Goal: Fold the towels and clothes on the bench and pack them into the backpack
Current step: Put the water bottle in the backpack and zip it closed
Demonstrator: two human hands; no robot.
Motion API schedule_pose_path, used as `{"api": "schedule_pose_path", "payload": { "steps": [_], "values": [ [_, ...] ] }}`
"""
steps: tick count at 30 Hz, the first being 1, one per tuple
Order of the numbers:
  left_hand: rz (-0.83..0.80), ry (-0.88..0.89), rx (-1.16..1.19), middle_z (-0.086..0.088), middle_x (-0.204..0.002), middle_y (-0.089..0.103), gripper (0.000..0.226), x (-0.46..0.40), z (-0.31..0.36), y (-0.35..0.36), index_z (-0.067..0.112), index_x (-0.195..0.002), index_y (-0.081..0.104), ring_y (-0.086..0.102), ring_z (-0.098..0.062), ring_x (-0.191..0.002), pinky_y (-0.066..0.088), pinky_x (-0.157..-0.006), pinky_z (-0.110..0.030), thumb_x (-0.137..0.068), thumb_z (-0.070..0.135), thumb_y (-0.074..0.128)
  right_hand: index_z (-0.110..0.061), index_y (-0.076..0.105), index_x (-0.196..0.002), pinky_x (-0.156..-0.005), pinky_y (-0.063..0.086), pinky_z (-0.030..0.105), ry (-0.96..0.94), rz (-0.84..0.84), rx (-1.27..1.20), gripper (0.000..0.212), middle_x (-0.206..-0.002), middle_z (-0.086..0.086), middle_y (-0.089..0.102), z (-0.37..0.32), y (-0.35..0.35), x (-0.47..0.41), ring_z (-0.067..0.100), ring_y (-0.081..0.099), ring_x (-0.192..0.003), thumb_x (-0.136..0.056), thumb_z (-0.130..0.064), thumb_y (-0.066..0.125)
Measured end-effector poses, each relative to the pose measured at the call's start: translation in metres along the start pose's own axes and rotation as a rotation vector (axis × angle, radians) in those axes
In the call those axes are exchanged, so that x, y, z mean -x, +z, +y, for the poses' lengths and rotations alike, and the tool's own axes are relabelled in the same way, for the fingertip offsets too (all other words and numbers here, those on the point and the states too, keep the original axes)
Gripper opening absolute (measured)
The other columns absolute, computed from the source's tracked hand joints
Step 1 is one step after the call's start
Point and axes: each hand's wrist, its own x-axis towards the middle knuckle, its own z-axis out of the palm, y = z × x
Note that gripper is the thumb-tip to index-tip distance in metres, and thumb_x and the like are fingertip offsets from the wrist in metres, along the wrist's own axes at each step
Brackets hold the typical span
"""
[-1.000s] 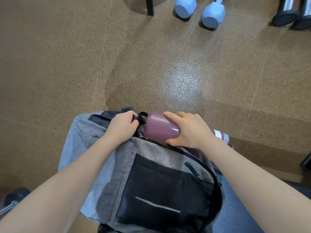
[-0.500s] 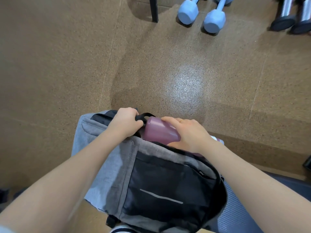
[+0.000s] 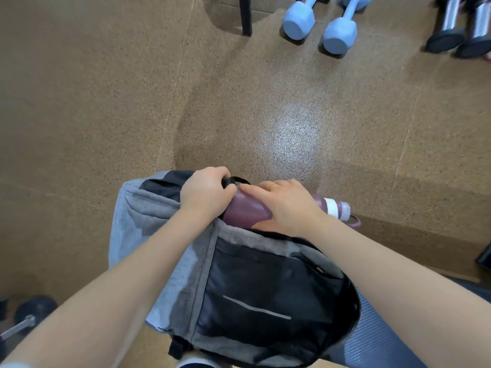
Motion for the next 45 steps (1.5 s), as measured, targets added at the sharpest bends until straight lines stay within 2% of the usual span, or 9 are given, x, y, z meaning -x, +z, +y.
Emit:
{"api": "schedule_pose_path", "payload": {
  "steps": [7,11,18,21,25,33,40,43,45],
  "values": [
    [0.07,0.134,-0.104,-0.01,-0.1,0.064,0.019,0.01,-0.005,0.005,0.008,-0.099,0.061,0.054,-0.03,-0.098,0.036,-0.074,-0.034,-0.085,0.018,0.053,-0.021,0.041,-0.124,-0.084,0.037,0.032,0.27,-0.136,-0.417,0.078,-0.122,0.0,0.058,-0.008,0.002,-0.01,0.024,0.054,-0.111,-0.065,-0.062,0.07],
    [0.072,0.13,-0.17,-0.011,-0.107,0.063,0.025,0.01,-0.01,0.008,0.008,-0.107,0.06,0.053,-0.031,-0.102,0.037,-0.077,-0.035,-0.086,0.019,0.052,-0.019,0.042,-0.121,-0.078,0.037,0.032,0.305,-0.055,-0.394,0.071,-0.115,0.001,0.061,-0.029,0.015,-0.011,0.023,0.056,-0.107,-0.07,-0.06,0.068],
    [0.063,0.066,-0.066,-0.013,-0.101,0.066,0.03,0.005,-0.018,0.009,0.009,-0.11,0.062,0.052,-0.034,-0.1,0.04,-0.084,-0.038,-0.085,0.025,0.061,-0.026,0.042,-0.136,-0.109,0.033,0.04,0.27,-0.134,-0.604,0.07,-0.15,-0.002,0.03,0.017,0.008,-0.004,0.016,0.041,-0.13,-0.077,-0.059,0.06],
    [0.046,0.067,-0.053,-0.014,-0.103,0.065,0.041,0.006,-0.02,0.008,0.008,-0.12,0.054,0.051,-0.036,-0.102,0.041,-0.088,-0.041,-0.083,0.023,0.065,-0.027,0.039,-0.138,-0.105,0.036,0.036,0.323,-0.239,-0.534,0.078,-0.139,-0.002,0.046,0.034,0.017,0.029,0.017,0.045,-0.126,-0.072,-0.057,0.069],
    [0.083,0.13,-0.072,-0.016,-0.099,0.068,0.03,0.007,-0.019,0.009,0.004,-0.108,0.063,0.054,-0.038,-0.098,0.041,-0.086,-0.04,-0.081,0.019,0.066,-0.019,0.053,-0.128,-0.095,0.043,0.038,0.306,-0.1,-0.51,0.062,-0.122,0.0,0.061,0.031,0.021,0.031,0.021,0.055,-0.113,-0.075,-0.048,0.071],
    [0.092,0.145,-0.063,-0.014,-0.108,0.064,0.028,0.012,-0.005,0.016,0.006,-0.114,0.059,0.052,-0.033,-0.106,0.035,-0.085,-0.034,-0.089,0.02,0.056,-0.017,0.055,-0.122,-0.091,0.045,0.043,0.205,-0.075,-0.425,0.058,-0.118,0.003,0.062,0.023,0.024,0.012,0.026,0.055,-0.11,-0.077,-0.052,0.064],
    [0.094,0.137,-0.052,-0.011,-0.111,0.064,0.028,0.015,0.004,0.017,0.01,-0.113,0.059,0.052,-0.03,-0.106,0.033,-0.083,-0.031,-0.088,0.021,0.056,-0.018,0.061,-0.102,-0.075,0.045,0.035,0.17,-0.007,-0.549,0.036,-0.101,0.0,0.065,-0.016,0.021,-0.031,0.023,0.058,-0.098,-0.081,-0.047,0.062],
    [0.095,0.112,-0.008,-0.012,-0.109,0.065,0.028,0.011,-0.003,0.015,0.008,-0.112,0.06,0.053,-0.03,-0.105,0.035,-0.084,-0.032,-0.087,0.021,0.059,-0.016,0.058,-0.122,-0.096,0.042,0.036,0.332,0.094,-0.735,0.049,-0.122,0.003,0.059,-0.006,0.023,-0.018,0.02,0.055,-0.114,-0.083,-0.045,0.063],
    [0.103,0.107,0.016,-0.012,-0.108,0.065,0.029,0.012,-0.004,0.014,0.007,-0.113,0.06,0.053,-0.03,-0.105,0.035,-0.083,-0.031,-0.087,0.021,0.059,-0.016,0.059,-0.112,-0.088,0.044,0.033,0.491,0.05,-0.695,0.047,-0.116,0.003,0.059,0.002,0.027,0.001,0.021,0.055,-0.108,-0.083,-0.054,0.057]
  ]
}}
